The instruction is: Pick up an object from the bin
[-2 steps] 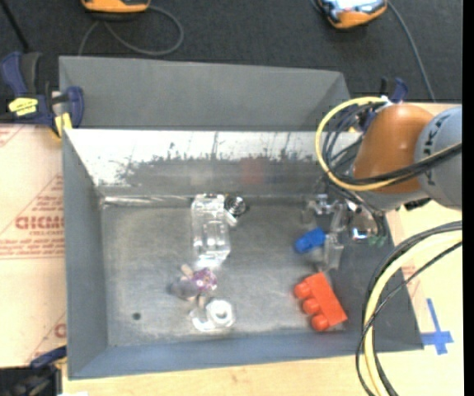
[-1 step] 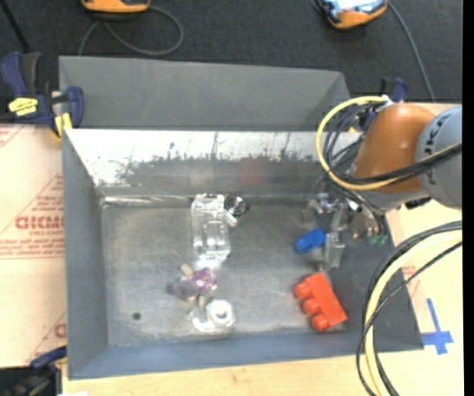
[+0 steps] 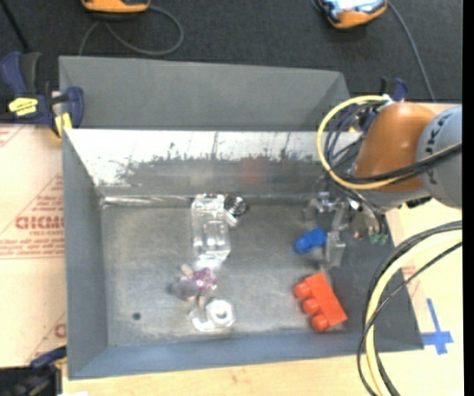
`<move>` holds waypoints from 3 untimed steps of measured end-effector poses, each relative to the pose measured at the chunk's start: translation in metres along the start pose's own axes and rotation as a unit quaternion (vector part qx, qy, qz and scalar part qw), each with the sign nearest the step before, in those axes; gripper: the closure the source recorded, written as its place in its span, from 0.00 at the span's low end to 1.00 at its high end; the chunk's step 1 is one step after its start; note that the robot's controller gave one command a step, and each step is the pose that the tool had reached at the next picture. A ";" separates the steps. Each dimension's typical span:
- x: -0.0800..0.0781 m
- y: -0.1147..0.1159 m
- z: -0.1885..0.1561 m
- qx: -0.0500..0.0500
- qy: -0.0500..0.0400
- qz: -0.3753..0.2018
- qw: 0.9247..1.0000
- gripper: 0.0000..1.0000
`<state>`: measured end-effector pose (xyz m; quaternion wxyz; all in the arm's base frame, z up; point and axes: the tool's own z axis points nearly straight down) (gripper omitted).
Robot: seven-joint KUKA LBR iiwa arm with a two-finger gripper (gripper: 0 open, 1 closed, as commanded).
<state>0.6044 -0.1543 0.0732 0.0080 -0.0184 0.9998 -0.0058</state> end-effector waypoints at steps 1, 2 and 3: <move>0.000 0.000 -0.001 0.000 -0.001 0.000 1.000 1.00; -0.005 -0.003 -0.088 -0.003 0.002 0.001 1.000 1.00; -0.007 -0.006 -0.118 -0.004 0.004 0.002 1.000 1.00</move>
Offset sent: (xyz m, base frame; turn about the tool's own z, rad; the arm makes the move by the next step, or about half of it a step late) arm 0.0000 0.0000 0.0000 0.0000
